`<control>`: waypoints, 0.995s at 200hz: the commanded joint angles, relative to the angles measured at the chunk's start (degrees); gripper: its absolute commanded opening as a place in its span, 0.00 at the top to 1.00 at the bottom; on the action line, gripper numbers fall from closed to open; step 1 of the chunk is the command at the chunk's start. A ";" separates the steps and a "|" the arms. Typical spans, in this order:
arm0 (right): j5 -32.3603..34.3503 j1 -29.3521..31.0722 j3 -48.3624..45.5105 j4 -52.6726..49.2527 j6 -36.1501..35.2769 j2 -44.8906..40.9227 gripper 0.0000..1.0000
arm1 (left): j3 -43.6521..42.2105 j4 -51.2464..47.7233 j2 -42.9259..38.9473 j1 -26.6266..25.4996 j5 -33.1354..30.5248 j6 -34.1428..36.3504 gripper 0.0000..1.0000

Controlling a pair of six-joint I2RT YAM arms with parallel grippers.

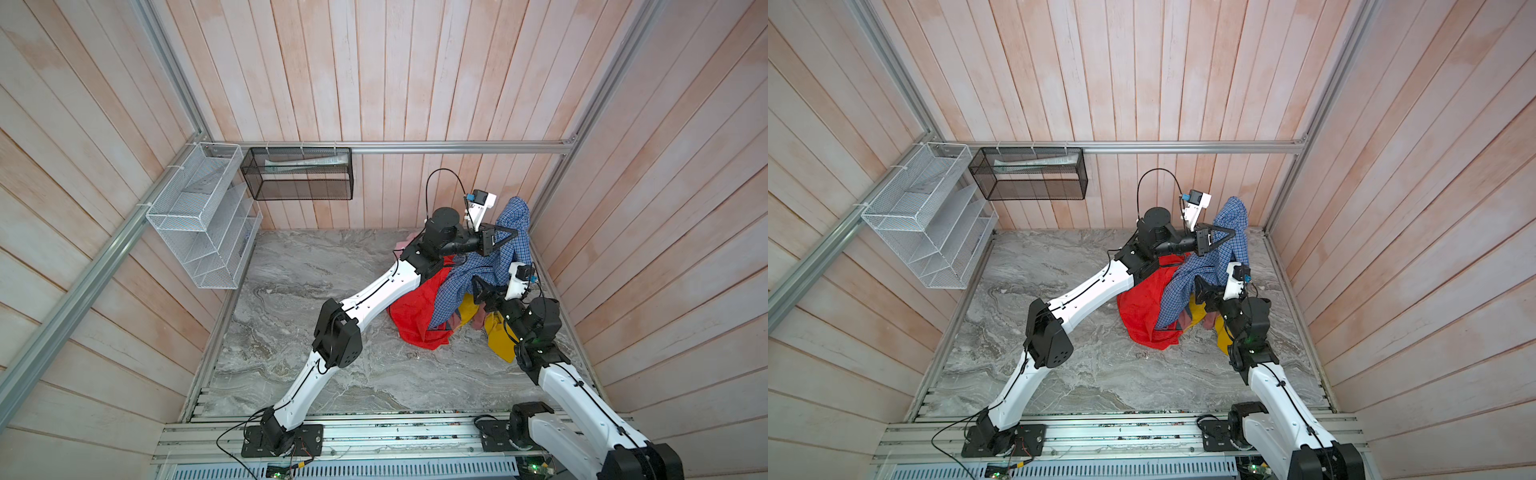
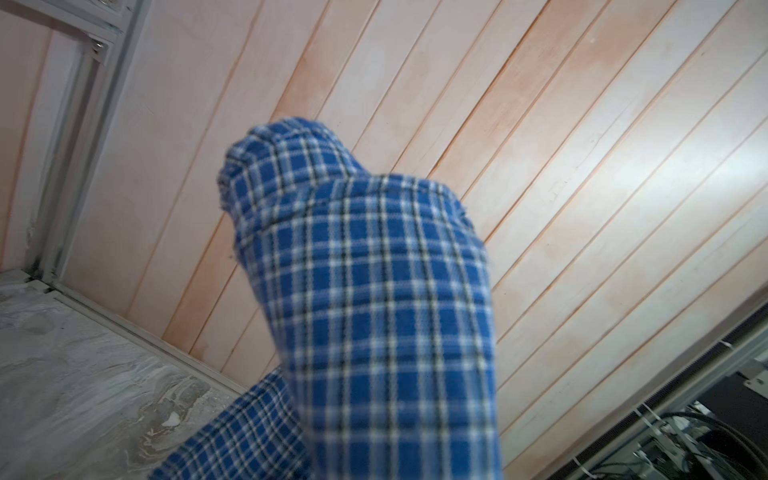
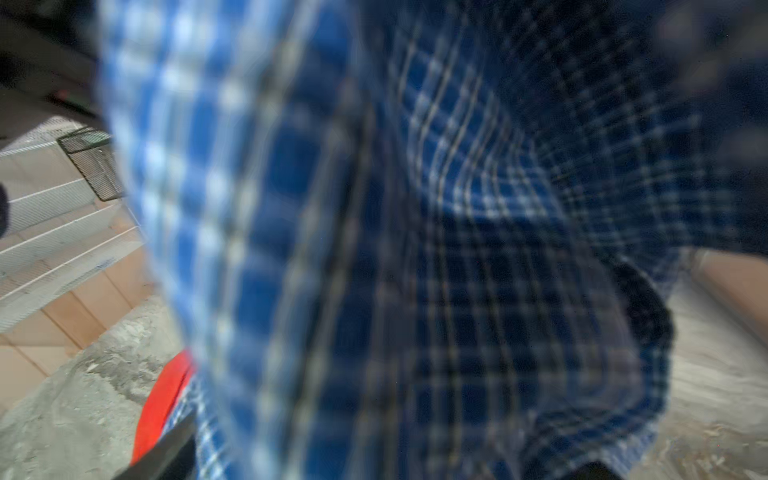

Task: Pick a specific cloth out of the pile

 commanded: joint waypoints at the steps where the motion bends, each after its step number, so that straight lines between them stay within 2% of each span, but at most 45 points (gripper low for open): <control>1: -0.78 -3.87 0.40 8.28 0.11 2.08 0.35 | -5.99 5.93 -6.12 0.16 2.39 -1.58 1.00; 18: -0.92 -5.32 0.72 11.49 -2.25 3.72 0.52 | -10.75 7.68 -9.35 0.21 2.56 -1.97 1.00; 49: -4.50 -7.28 4.15 11.57 -6.27 4.66 0.87 | -15.23 8.23 -12.33 0.22 3.69 -1.50 1.00; 57: -5.47 -7.48 4.82 11.73 -6.67 4.19 0.94 | -15.76 8.11 -12.54 0.21 3.96 -1.45 1.00; 66: -6.60 -7.61 5.96 11.62 -7.13 3.67 1.00 | -15.80 7.38 -12.48 0.23 3.98 -1.08 0.95; 89: -11.03 -7.64 9.46 8.07 -7.19 1.42 1.00 | -15.13 4.47 -12.38 0.77 3.83 0.93 0.80; 99: -11.61 -7.65 10.53 6.51 -6.75 0.06 1.00 | -15.14 4.01 -12.63 1.44 3.63 0.89 0.68; 112: -11.38 -7.65 10.81 6.04 -6.49 -2.23 1.00 | -15.10 4.05 -13.09 2.76 3.64 0.41 0.59; 121: -10.42 -7.63 11.08 5.59 -6.30 -3.85 1.00 | -15.24 3.93 -13.76 3.62 3.55 0.24 0.47; 145: -9.32 -7.64 15.27 1.82 -6.23 -5.84 1.00 | -17.07 2.53 -16.35 4.85 2.32 4.60 0.23; 164: -12.07 -7.64 19.72 0.05 -4.51 -5.23 1.00 | -18.43 1.74 -17.30 4.80 2.50 8.30 0.18; 199: -14.82 -7.56 23.15 1.21 -1.38 -3.33 1.00 | -19.37 -2.18 -16.49 4.26 6.97 10.79 0.16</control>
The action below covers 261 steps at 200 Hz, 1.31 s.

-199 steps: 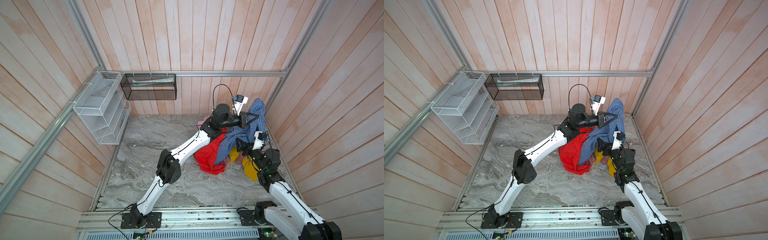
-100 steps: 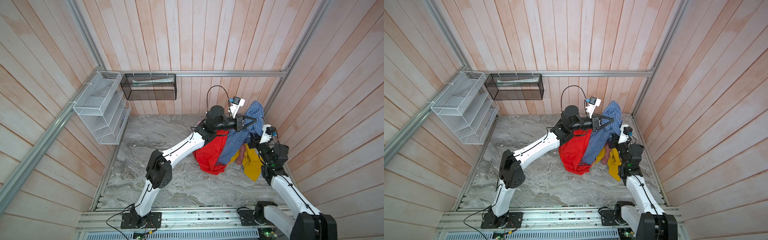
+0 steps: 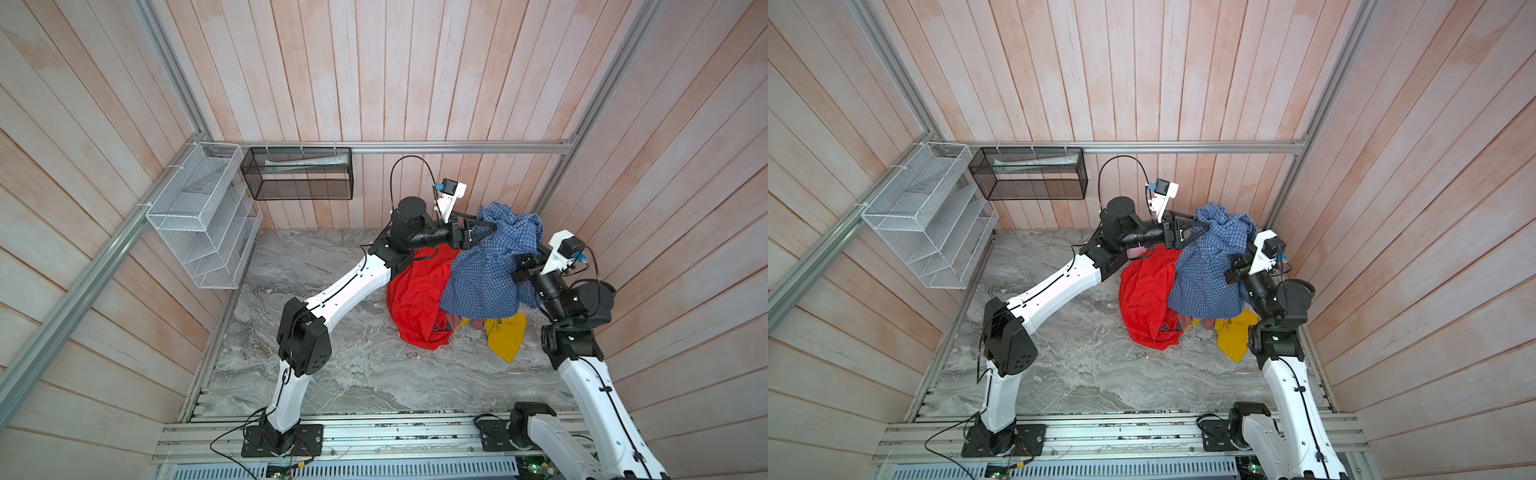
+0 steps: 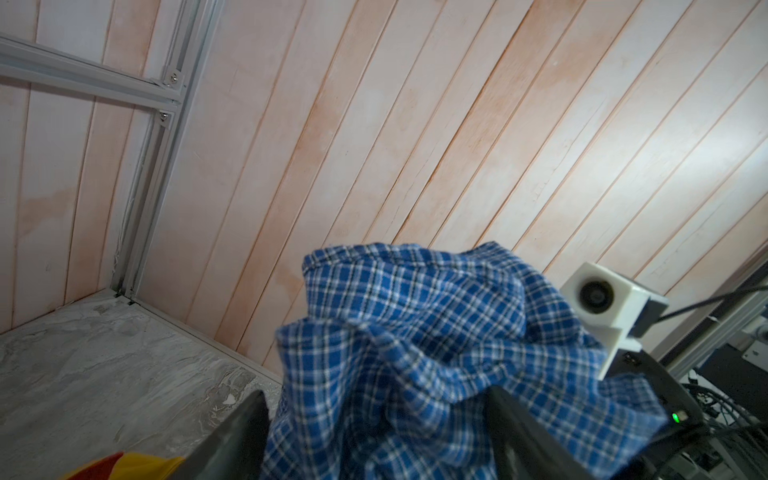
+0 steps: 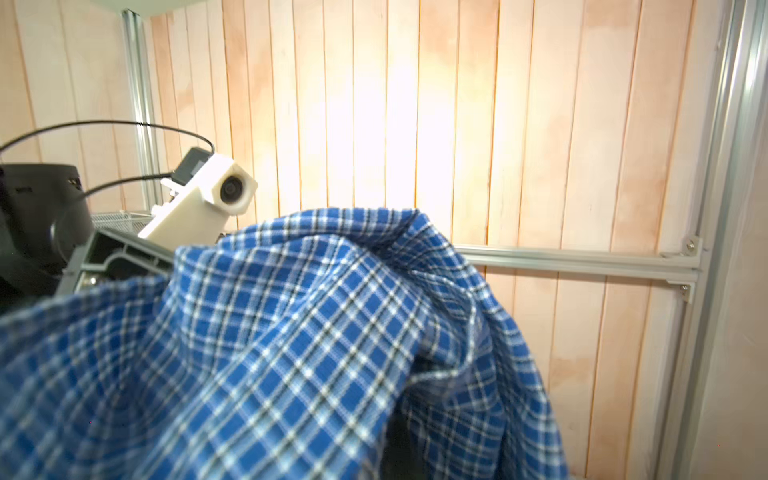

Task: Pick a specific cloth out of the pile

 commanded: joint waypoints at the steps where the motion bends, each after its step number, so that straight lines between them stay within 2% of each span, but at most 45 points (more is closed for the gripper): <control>1: -2.23 -0.30 3.28 3.24 2.81 0.34 1.00 | -1.91 -3.58 -0.76 -1.21 3.82 4.14 0.16; 32: -4.43 0.26 4.14 7.25 6.60 1.93 1.00 | -7.01 -2.11 -1.83 -2.22 7.29 4.96 0.16; 71: -6.35 4.53 4.84 12.88 11.47 4.16 1.00 | -13.60 8.57 -3.45 -1.96 10.28 1.10 0.15; 92: -7.13 6.70 4.31 15.16 13.83 5.47 1.00 | -14.29 11.10 -3.45 -2.02 11.16 0.55 0.19; 113: -8.17 7.21 3.81 16.09 15.64 6.36 1.00 | -16.62 15.60 -4.12 -1.91 11.89 -0.77 0.35; 137: -7.72 7.12 2.81 16.20 16.37 6.27 1.00 | -18.47 18.19 -5.02 -1.54 10.24 -1.04 0.60; 164: -7.65 7.21 3.76 12.63 15.91 6.52 1.00 | -18.78 18.05 -5.44 -0.56 6.93 -0.57 1.00; 194: -6.94 7.06 4.71 5.06 13.31 6.57 1.00 | -19.30 20.88 -6.63 1.03 4.09 -0.75 1.00; 204: -6.20 7.13 4.08 3.18 12.57 6.25 0.92 | -19.11 21.85 -7.15 1.82 3.36 -0.99 1.00; 217: -4.43 7.14 3.46 0.29 11.33 5.68 0.77 | -18.67 23.31 -7.87 2.84 2.32 -1.52 1.00; 240: 0.22 7.08 2.67 -5.24 7.64 4.15 0.38 | -17.01 23.94 -9.53 4.51 0.40 -1.73 1.00; 261: 2.94 6.93 2.29 -9.28 4.32 2.63 0.25 | -15.60 23.37 -11.58 5.73 -1.14 -1.04 1.00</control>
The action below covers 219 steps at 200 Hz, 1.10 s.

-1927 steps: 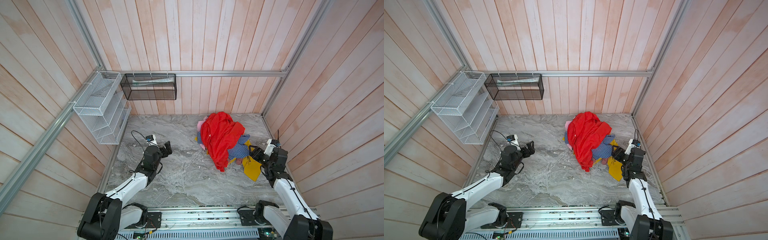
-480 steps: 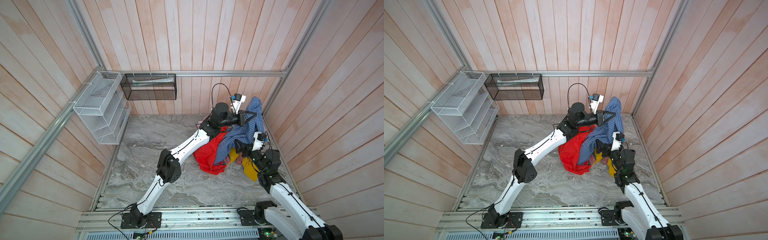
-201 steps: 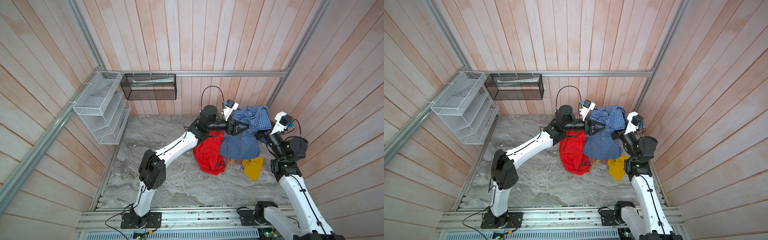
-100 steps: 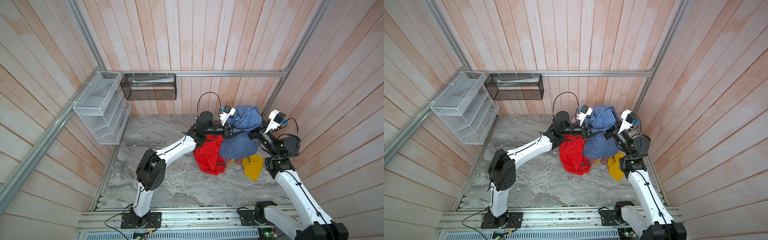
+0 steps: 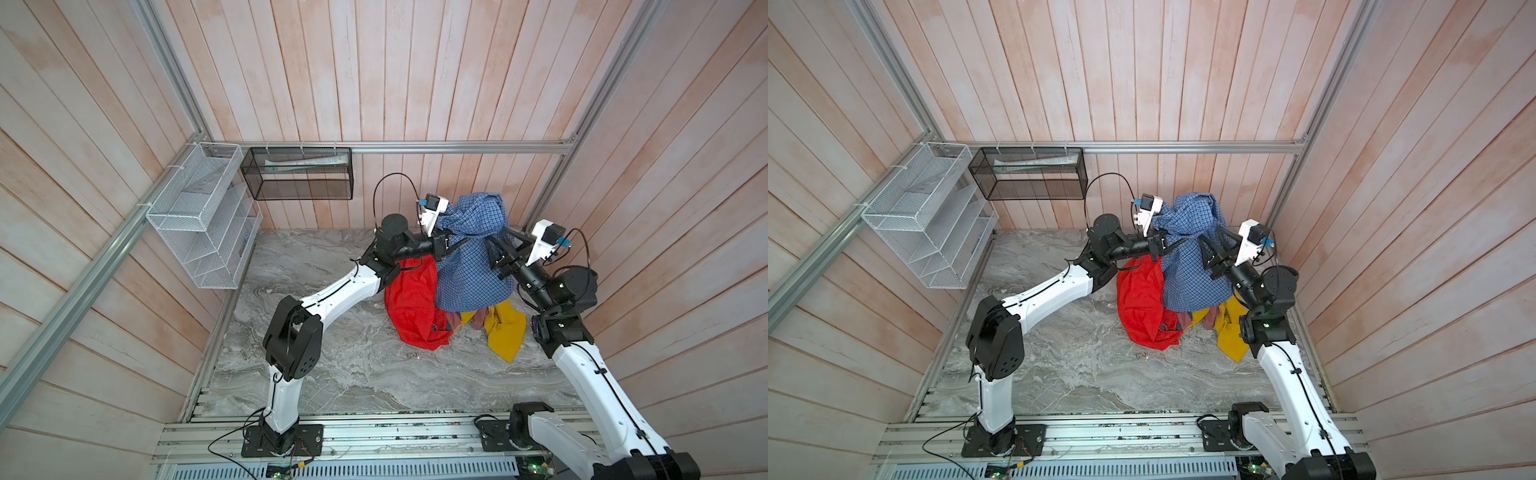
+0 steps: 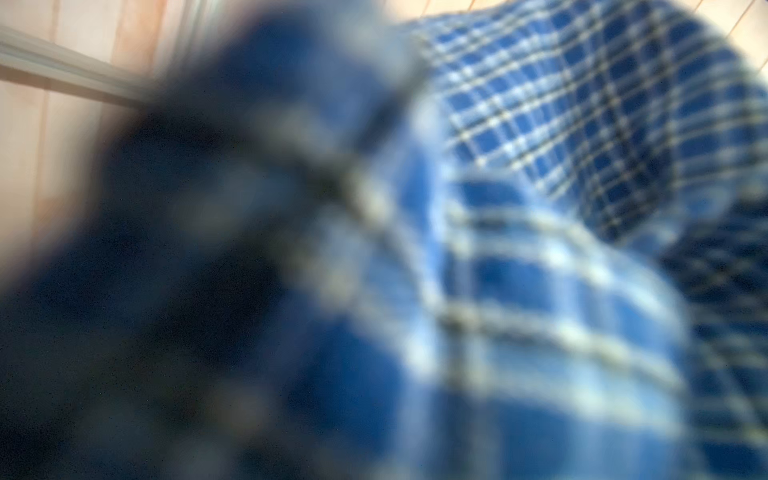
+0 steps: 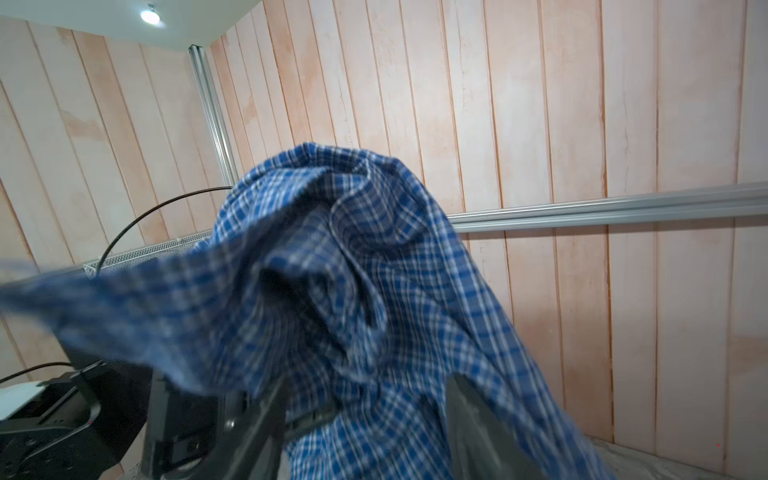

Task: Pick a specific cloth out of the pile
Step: 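Release the right gripper and lift the blue checked shirt with the left gripper, then carry the blue checked shirt with the left gripper away from the pile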

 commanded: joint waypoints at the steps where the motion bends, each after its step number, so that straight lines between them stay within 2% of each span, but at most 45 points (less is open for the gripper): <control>1: 4.95 0.01 -0.16 -6.49 -4.80 -2.37 0.25 | 3.45 5.06 -5.81 1.23 -3.53 0.22 1.00; 27: 9.19 -0.03 -0.97 -9.58 -7.52 -4.75 0.16 | 4.08 3.12 -9.31 2.56 -6.41 2.56 1.00; 64: 12.66 -0.40 -3.80 -11.11 -9.36 -6.92 0.15 | 3.69 2.30 -15.34 4.81 -10.68 4.49 1.00; 111: 12.07 -0.54 -8.65 -8.85 -7.42 -6.10 0.15 | 5.92 -0.36 -18.85 5.89 -12.48 7.49 1.00; 153: 8.23 0.36 -12.99 -6.24 -4.88 -4.11 0.15 | 5.47 -9.84 -24.92 10.19 -19.34 15.67 1.00; 176: 9.26 3.05 -14.01 -5.80 -5.05 -1.99 0.17 | 3.34 -12.28 -29.47 13.98 -22.01 18.60 1.00; 196: 9.85 6.00 -14.77 -3.63 -4.88 0.60 0.18 | 4.96 -17.25 -32.10 16.49 -24.31 22.67 1.00; 219: 10.89 9.00 -13.83 -3.48 -5.88 3.46 0.19 | 6.60 -24.74 -34.62 18.84 -32.00 30.29 1.00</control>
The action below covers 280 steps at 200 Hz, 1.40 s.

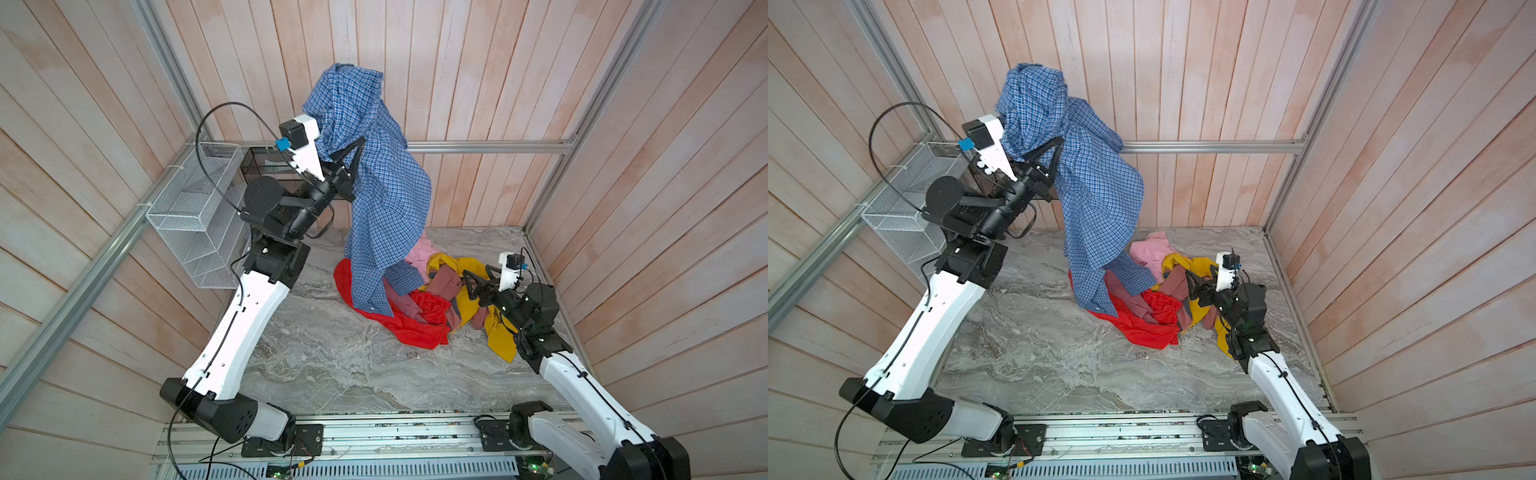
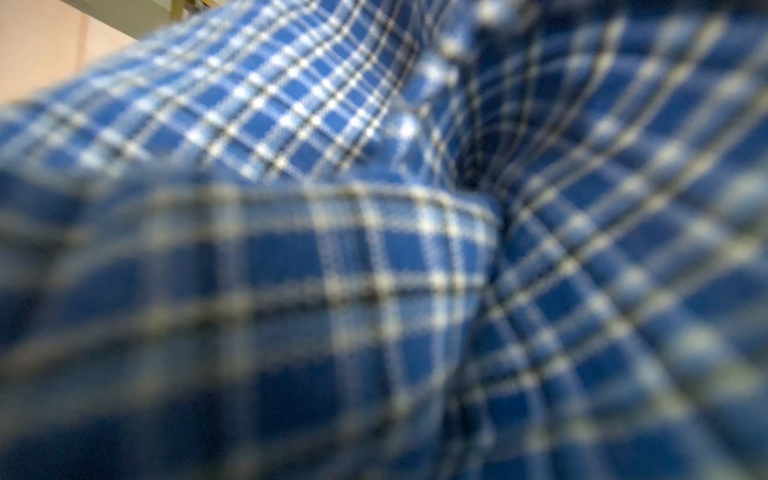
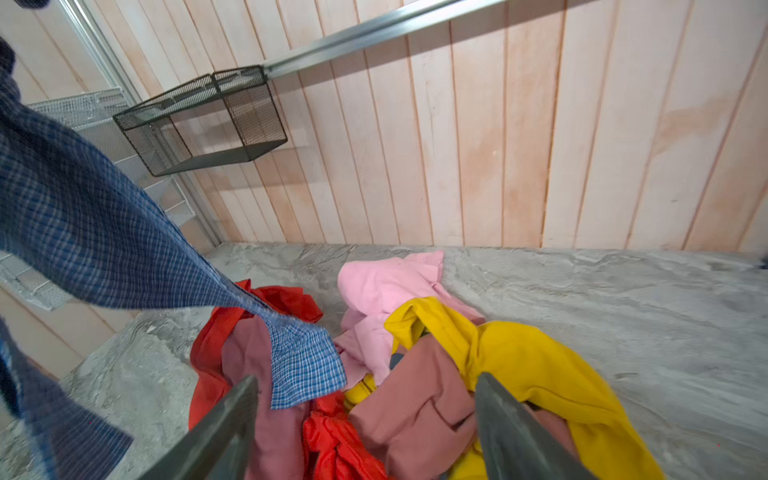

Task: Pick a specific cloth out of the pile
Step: 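Carry the blue checked shirt with the left gripper away from the pile, then lower the blue checked shirt onto the table beside the pile with the left gripper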

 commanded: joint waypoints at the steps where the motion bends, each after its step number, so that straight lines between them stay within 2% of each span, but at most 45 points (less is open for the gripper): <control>1: 0.79 2.63 0.33 2.65 -0.38 2.10 0.19 | 2.41 -6.89 -3.78 1.94 -9.25 10.53 1.00; 23: 1.18 3.39 0.46 3.51 -0.49 3.17 0.19 | 0.68 -6.53 -6.59 6.29 -14.13 14.43 1.00; 41: 1.11 3.44 0.62 3.72 -0.49 3.77 0.19 | 5.87 -10.31 -6.56 9.28 -14.97 17.01 1.00; 78: 1.06 3.96 0.72 4.39 -0.31 5.37 0.20 | 11.99 -14.16 -6.75 10.26 -19.55 23.14 1.00; 107: 0.92 4.45 1.07 4.41 -0.40 5.90 0.20 | 11.34 -16.99 -6.81 11.49 -20.55 22.95 1.00; 146: 1.15 4.76 1.32 3.13 -1.06 5.14 0.20 | 2.50 -17.13 -8.92 14.26 -22.79 21.61 1.00; 171: 1.23 4.97 1.05 2.85 -1.28 4.68 0.20 | -8.68 -14.35 -10.32 20.76 -19.85 16.02 1.00; 205: 1.02 6.26 1.89 1.03 -2.45 4.87 0.20 | -20.43 -10.62 -9.02 31.15 -11.54 5.88 1.00; 248: 2.37 6.91 0.98 1.47 -2.35 4.59 0.20 | -31.39 -9.38 -8.84 32.61 -18.40 11.14 1.00; 280: 2.21 6.99 1.41 1.25 -2.66 5.28 0.20 | -38.92 -9.41 -11.17 32.61 -18.91 9.02 1.00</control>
